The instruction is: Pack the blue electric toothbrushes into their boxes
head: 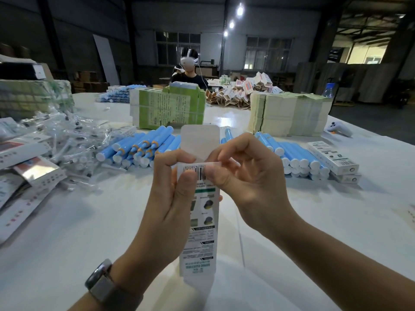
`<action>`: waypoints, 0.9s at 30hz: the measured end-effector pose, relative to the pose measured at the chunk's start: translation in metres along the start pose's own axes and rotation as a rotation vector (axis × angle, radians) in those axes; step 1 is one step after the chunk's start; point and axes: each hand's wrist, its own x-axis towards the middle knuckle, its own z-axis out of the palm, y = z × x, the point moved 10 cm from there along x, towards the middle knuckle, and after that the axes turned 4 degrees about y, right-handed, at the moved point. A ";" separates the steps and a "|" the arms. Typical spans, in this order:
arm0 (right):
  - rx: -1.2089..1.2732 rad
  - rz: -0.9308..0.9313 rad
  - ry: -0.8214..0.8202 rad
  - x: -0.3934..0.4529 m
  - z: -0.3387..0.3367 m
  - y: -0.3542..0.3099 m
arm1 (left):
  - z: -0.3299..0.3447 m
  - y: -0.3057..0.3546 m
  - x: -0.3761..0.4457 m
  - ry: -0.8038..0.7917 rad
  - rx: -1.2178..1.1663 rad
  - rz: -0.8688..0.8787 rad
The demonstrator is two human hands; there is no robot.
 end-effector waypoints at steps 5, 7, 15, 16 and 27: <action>0.043 0.072 0.029 0.005 -0.005 0.005 | 0.001 -0.006 0.000 -0.022 -0.030 -0.044; 0.106 0.105 0.001 0.007 -0.003 0.008 | 0.003 -0.005 0.000 -0.035 -0.045 -0.056; 0.025 0.157 -0.060 0.009 -0.006 0.013 | 0.006 -0.008 0.001 -0.032 -0.142 -0.126; 0.014 0.155 -0.058 0.010 -0.007 0.013 | 0.007 -0.008 0.001 -0.044 -0.131 -0.123; 0.026 0.063 -0.116 0.009 -0.001 0.006 | -0.005 -0.021 0.000 0.036 0.022 -0.176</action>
